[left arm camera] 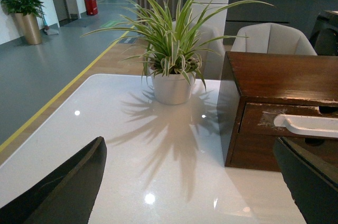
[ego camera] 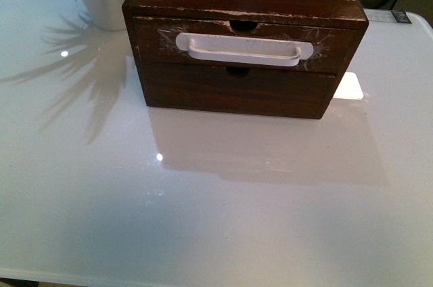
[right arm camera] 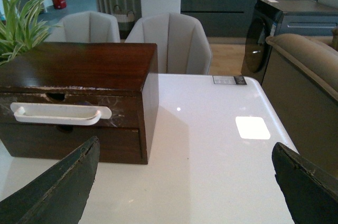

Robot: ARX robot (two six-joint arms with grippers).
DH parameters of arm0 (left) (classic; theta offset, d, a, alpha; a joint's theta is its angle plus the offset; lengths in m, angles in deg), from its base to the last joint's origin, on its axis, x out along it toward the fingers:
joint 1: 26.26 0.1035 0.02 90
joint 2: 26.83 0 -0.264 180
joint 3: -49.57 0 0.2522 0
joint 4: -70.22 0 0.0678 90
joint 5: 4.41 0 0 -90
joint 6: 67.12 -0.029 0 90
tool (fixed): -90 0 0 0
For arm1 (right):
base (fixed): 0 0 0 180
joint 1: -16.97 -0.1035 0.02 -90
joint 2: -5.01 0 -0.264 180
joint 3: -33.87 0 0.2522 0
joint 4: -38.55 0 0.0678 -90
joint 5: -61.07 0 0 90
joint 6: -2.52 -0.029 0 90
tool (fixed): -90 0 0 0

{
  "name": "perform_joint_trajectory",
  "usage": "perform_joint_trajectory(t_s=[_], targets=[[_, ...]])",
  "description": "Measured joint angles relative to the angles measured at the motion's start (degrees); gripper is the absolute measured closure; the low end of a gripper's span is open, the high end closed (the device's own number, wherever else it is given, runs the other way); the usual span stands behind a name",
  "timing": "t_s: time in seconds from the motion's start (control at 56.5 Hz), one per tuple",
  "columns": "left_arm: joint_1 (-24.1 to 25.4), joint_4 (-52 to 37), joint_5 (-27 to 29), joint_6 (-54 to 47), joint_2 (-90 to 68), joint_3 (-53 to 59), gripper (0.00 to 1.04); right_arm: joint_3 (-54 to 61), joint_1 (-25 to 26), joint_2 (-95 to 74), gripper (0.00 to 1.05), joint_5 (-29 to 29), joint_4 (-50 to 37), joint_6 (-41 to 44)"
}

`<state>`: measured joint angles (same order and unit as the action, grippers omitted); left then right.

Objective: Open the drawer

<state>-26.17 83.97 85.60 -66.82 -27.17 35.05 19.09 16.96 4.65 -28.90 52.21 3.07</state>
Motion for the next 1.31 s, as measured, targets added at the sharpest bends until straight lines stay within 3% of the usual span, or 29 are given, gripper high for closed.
perform_joint_trajectory(t_s=[0.831,0.884,0.902,0.92,0.955,1.008,1.097,1.22,1.309], targets=[[0.1,0.1,-0.5,0.1,-0.1,0.0,0.08,0.0,0.0,0.0,0.09,0.0,0.0,0.0],[3.6,6.3,-12.2,2.7,-3.3,-2.2,0.08,-0.6,-0.9,-1.1,0.09,3.7,2.1,-1.9],[4.2,7.2,-14.2,3.0,-4.2,-2.6,0.08,-1.9,-2.4,-2.7,0.09,8.0,5.2,-3.9],[5.6,8.8,-19.7,3.9,-7.0,-3.3,0.08,-3.9,-4.3,-6.6,0.09,14.7,9.4,-6.6],[6.3,8.6,-25.1,5.1,-10.4,-3.4,0.08,-5.7,-5.0,-14.2,0.09,22.4,10.2,-10.0],[5.6,5.3,-27.3,5.6,-14.0,-3.5,0.08,-6.6,-2.3,-22.9,0.09,25.6,4.4,-10.0],[2.0,-4.4,-24.0,5.4,-23.0,-4.0,0.08,-9.0,1.6,-36.4,0.09,23.3,-9.5,-3.9],[-7.3,-23.8,-18.4,0.4,-43.2,-5.2,0.08,-14.9,-1.4,-55.3,0.09,18.7,-23.8,6.5],[-10.6,-32.9,-17.3,-4.0,-53.9,-7.0,0.08,-17.6,-3.3,-63.4,0.09,16.7,-28.3,11.9]])
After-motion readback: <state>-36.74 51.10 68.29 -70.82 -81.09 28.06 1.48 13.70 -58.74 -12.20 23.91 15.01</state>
